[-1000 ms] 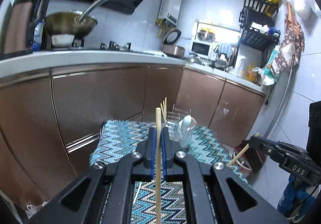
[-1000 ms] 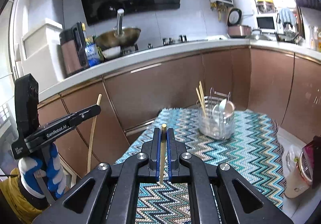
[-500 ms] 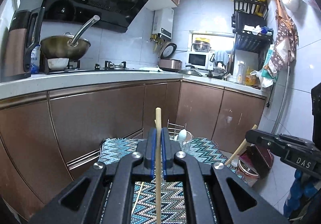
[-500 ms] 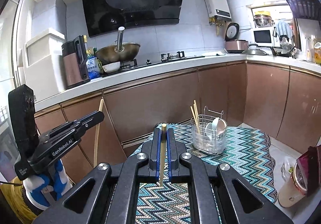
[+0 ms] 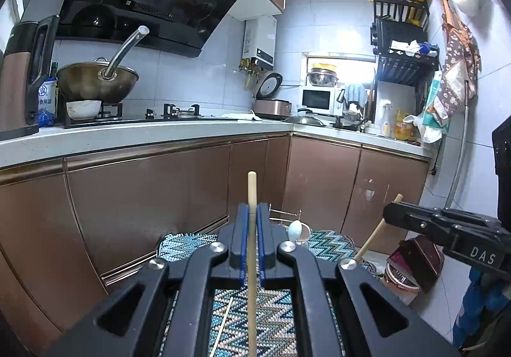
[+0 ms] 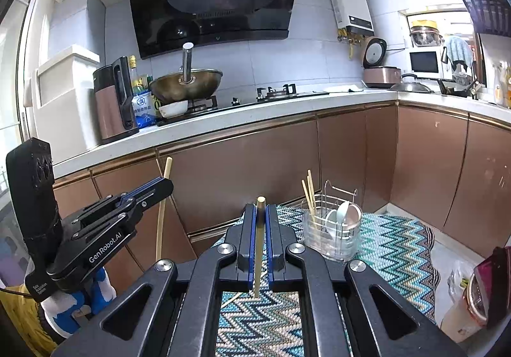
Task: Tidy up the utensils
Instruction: 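Lift and carry both held chopsticks upright to the wire holder, then drop the chopstick into the holder with the right tool while the left tool drops its chopstick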
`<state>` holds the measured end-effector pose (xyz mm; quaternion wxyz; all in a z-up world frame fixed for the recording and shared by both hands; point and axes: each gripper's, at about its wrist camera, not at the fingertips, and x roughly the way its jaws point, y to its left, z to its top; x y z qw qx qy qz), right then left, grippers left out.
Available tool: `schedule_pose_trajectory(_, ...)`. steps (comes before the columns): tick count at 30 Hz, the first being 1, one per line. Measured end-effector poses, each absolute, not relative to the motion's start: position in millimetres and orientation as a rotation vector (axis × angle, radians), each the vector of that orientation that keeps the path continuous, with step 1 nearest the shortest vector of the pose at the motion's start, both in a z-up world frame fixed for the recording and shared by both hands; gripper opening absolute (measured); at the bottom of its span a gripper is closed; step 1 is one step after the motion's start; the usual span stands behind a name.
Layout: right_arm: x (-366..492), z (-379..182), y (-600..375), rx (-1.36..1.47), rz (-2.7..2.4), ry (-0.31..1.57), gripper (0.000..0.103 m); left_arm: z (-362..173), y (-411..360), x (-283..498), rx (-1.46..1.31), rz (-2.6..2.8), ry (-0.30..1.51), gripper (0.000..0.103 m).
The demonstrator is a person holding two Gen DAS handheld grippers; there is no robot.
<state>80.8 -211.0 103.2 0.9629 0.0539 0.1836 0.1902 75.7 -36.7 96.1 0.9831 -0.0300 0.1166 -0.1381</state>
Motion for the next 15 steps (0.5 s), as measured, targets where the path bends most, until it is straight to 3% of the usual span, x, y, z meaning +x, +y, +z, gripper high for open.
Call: schedule_pose_trajectory(15, 170, 126, -231, 0.085, 0.378, 0.289, 0.005, 136, -38, 176, -0.254, -0.343, 0.124, 0.005)
